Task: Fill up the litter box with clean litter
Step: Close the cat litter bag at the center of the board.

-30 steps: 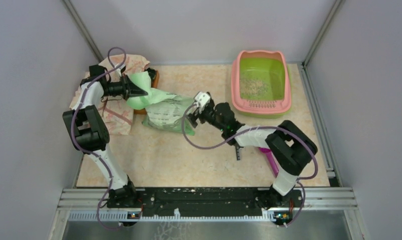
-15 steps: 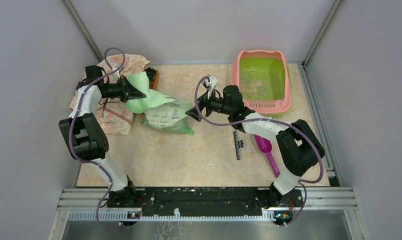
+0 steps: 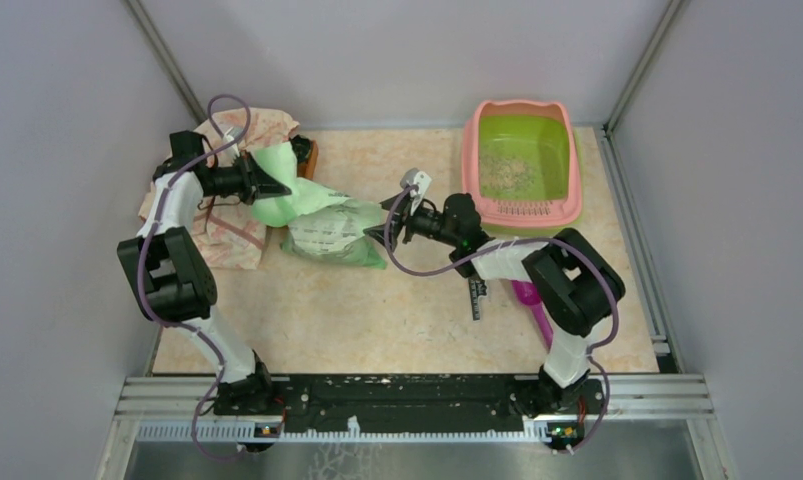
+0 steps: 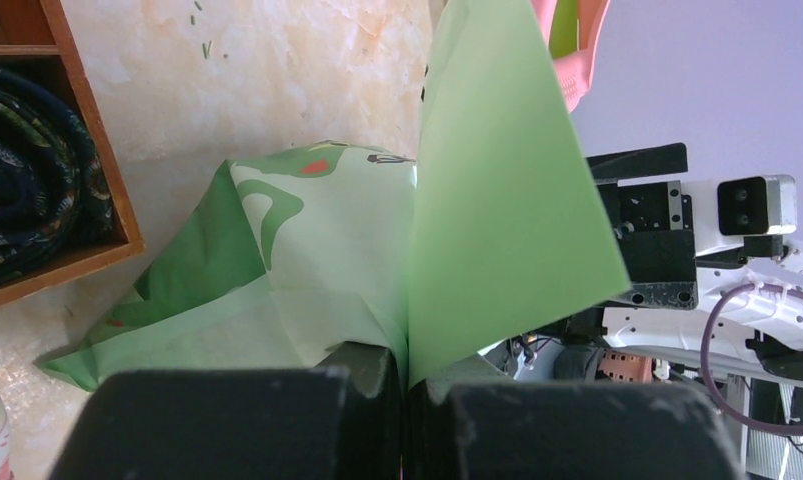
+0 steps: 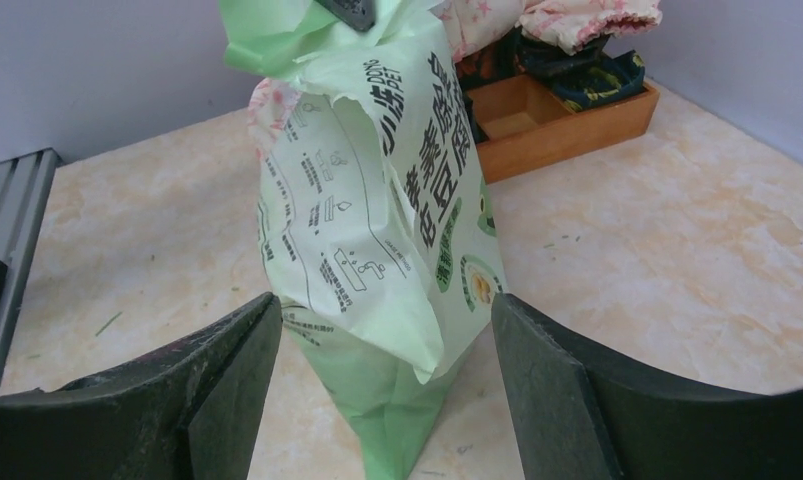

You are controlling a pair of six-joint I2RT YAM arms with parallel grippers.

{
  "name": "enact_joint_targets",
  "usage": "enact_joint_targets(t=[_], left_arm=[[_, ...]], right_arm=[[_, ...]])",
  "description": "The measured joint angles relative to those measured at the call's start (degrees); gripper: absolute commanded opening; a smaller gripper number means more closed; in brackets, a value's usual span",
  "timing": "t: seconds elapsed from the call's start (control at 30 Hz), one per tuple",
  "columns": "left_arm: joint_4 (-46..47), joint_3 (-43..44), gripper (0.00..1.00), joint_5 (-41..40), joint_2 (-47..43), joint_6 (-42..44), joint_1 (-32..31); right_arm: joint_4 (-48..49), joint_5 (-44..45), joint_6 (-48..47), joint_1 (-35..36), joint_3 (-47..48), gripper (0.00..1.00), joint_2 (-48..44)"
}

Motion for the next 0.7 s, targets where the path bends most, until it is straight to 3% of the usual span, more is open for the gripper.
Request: enact_joint_targets(t=[0.17,0.27,0.37,0.43,0.47,0.7], left_arm=[[0.2,0.0,0.0,0.4,0.2,0.2,0.0],[0.4,0.0,0.0,0.6,0.3,0.3,0.0],[0.4,0.1,0.0,0.7,0.5,0.5,0.0],[0.4,0.4,0.0,0.7,0.7,0.7,0.0],[0.4,0.5,0.0,0.7,0.9,0.9,0.0],[0.3,1.6,0.0,0.0,2.1,2.0,0.1]], right_arm=[[3.0,1.0,-0.5,1.4,4.0,0.69,4.9],[4.3,1.6,-0.1,1.6,7.1,0.6,8.0],[5.7,3.0,0.7,1.6,10.5,0.31,11.1],[6.1,3.5,0.8,1.6,11.3,0.07,12.0],[6.3,4.0,0.7,1.6,11.7,0.0,12.4],[6.4,8.5,-5.4,3.1,11.4,0.0,12.5]])
